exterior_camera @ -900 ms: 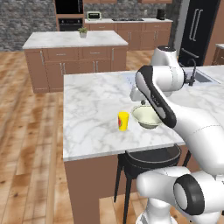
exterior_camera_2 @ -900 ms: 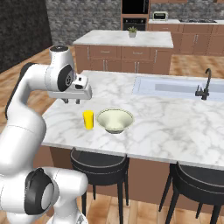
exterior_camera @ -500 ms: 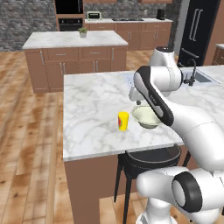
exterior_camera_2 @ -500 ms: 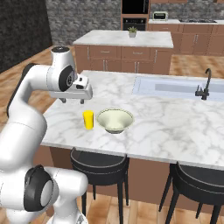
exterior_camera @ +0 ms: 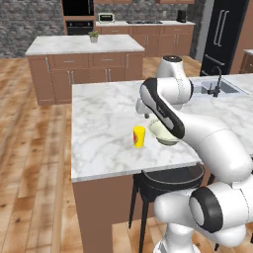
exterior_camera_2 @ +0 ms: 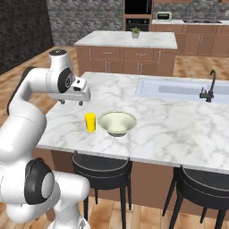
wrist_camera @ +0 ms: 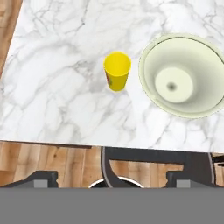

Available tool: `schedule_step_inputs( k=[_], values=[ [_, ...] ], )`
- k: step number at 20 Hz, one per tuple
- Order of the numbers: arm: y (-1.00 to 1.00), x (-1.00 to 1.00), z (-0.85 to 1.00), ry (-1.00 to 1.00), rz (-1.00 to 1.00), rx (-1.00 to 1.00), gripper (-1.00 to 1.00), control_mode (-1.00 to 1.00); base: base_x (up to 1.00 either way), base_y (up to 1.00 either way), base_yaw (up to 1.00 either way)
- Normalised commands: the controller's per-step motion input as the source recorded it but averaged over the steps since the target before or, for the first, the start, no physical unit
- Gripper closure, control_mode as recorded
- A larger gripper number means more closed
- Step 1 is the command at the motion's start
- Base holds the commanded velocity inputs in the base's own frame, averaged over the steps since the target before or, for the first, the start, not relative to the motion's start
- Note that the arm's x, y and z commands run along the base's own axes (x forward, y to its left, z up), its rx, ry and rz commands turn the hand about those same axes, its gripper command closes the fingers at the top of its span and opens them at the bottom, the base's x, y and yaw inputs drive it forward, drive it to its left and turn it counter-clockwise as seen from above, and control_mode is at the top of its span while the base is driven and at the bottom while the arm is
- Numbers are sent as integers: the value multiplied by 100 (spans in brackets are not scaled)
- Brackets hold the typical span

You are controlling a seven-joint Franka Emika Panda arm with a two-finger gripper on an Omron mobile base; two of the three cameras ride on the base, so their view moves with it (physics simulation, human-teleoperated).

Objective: Place the cup inside the bowl on the dining table and move the bowl to any counter.

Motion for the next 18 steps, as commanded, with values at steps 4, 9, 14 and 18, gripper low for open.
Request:
schedule_step_inputs(
  k=[4,9,14,18],
  values=[
    [22,14,-12,0,-3,0,-100,-100,0,0,0],
    [19,23,-15,0,-3,0,-100,-100,0,0,0],
    [13,31,-12,0,-3,0,-100,-100,0,0,0],
    [10,36,-9,0,-4,-1,-100,-100,0,0,0]
  ],
)
